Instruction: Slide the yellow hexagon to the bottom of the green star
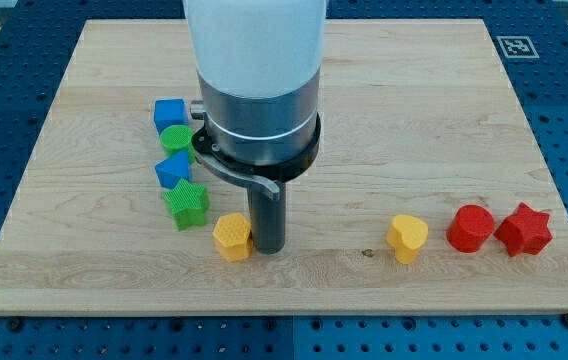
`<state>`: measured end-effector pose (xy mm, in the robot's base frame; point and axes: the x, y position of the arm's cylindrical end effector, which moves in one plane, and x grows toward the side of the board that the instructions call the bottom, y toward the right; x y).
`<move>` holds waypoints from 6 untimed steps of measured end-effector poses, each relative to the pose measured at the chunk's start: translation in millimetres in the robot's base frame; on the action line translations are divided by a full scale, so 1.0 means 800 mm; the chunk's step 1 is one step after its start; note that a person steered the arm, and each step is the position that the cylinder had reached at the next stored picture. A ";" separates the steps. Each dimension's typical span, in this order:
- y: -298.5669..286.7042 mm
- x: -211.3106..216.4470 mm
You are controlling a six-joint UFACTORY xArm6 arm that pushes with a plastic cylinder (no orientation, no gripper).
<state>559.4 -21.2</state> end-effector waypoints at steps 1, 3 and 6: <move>0.000 -0.016; -0.002 -0.012; -0.051 0.002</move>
